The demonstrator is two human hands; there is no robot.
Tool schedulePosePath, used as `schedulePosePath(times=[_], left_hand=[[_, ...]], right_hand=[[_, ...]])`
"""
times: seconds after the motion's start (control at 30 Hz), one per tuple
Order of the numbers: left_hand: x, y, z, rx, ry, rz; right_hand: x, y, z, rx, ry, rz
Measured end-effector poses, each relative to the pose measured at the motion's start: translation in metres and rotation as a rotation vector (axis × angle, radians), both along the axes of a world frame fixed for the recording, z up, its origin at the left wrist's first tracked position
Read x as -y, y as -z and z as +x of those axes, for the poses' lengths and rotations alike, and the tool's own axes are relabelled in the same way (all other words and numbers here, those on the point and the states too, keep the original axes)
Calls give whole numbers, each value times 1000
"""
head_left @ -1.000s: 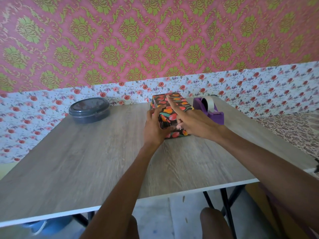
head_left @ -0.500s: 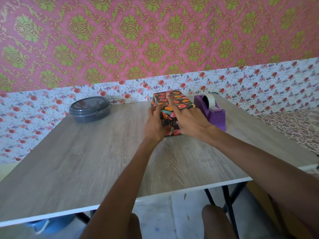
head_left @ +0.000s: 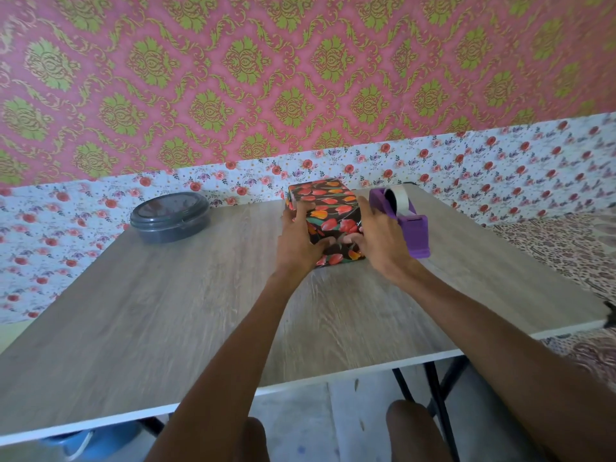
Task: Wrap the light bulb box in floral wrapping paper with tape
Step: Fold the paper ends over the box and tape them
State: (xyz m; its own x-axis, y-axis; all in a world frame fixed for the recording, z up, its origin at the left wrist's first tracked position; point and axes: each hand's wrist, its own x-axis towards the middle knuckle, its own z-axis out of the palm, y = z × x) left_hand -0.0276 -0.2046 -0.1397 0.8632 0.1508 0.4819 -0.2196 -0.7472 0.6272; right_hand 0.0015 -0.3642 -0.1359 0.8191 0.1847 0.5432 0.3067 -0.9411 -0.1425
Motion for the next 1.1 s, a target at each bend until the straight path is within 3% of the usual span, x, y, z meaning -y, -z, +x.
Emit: schedulePosePath(times=[0.27,0.47,0.67,0.77,0.87,0.97,1.1], left_hand=[[-6,-4,-2,-80,67,7],[-7,-5,-7,-83,49,21],[-17,-9,-14,-145,116,-288],[-20,-14,-19,-165,138,-347],[-22,-22,-23,-169,139,-605],[-28,-29,-25,-200,35,-868],[-34,-37,-33,-129,97,-901]], right_hand=[[11,5,6,-56,-186,269],[-2,3,3,-14,-102,242],[4,1,-6,1,-164,229],[2,-7,-11,-44,-220,281],[2,-13,-14,-34,-267,317],[-1,-19,-20,-188,-359,500],[-9,-33,-21,-313,-318,936]])
